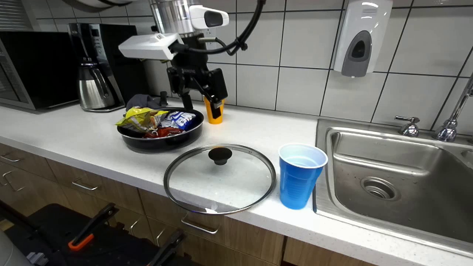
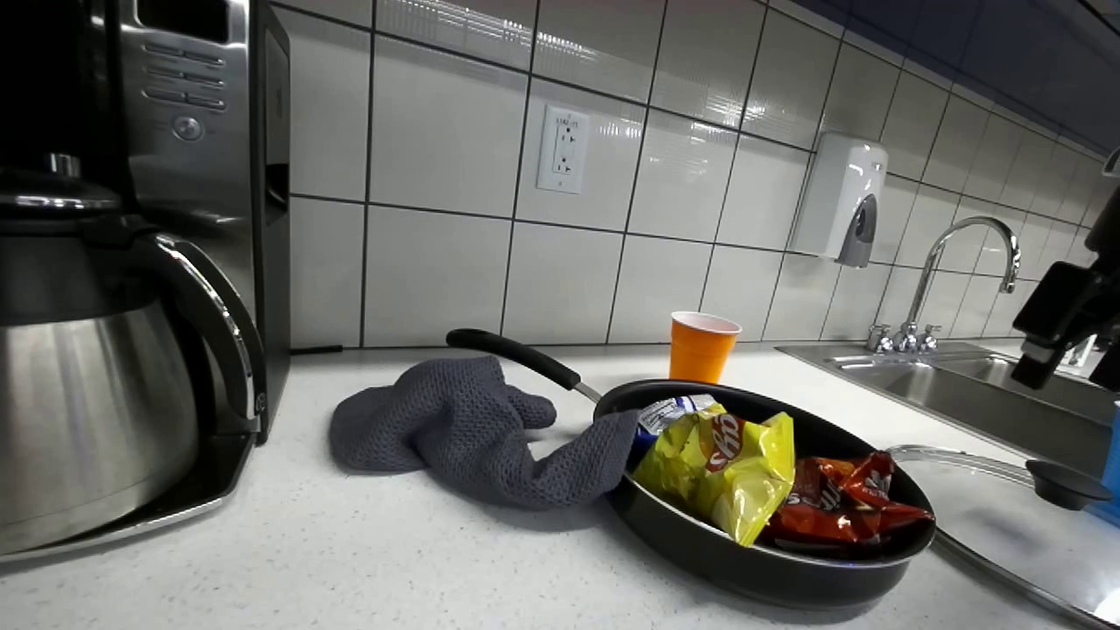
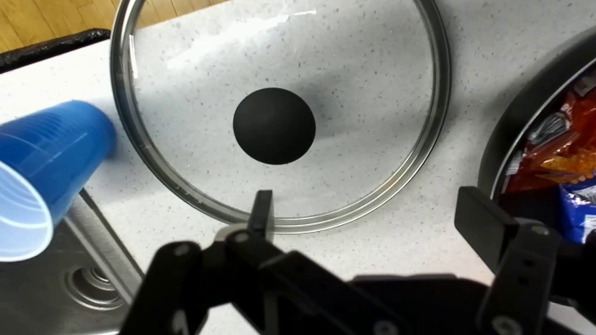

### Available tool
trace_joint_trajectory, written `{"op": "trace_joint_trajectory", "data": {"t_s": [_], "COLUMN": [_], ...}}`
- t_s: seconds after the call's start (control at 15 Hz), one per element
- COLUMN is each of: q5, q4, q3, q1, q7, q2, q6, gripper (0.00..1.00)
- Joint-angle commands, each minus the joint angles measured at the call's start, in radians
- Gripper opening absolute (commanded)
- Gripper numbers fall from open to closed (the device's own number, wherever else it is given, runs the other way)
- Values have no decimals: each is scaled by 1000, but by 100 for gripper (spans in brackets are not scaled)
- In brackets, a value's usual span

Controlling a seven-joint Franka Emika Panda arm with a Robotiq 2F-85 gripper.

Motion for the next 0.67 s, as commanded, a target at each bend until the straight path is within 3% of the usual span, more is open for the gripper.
{"op": "trace_joint_trajectory", "data": {"t_s": [0.0,0.6], "q5": [-11,-5], "q4": [1,0], "q3": [-5,-36], "q1": [-42,-72], "q7": [34,53], "q2": [83,221], "q6": [91,171], "gripper": [100,100]}}
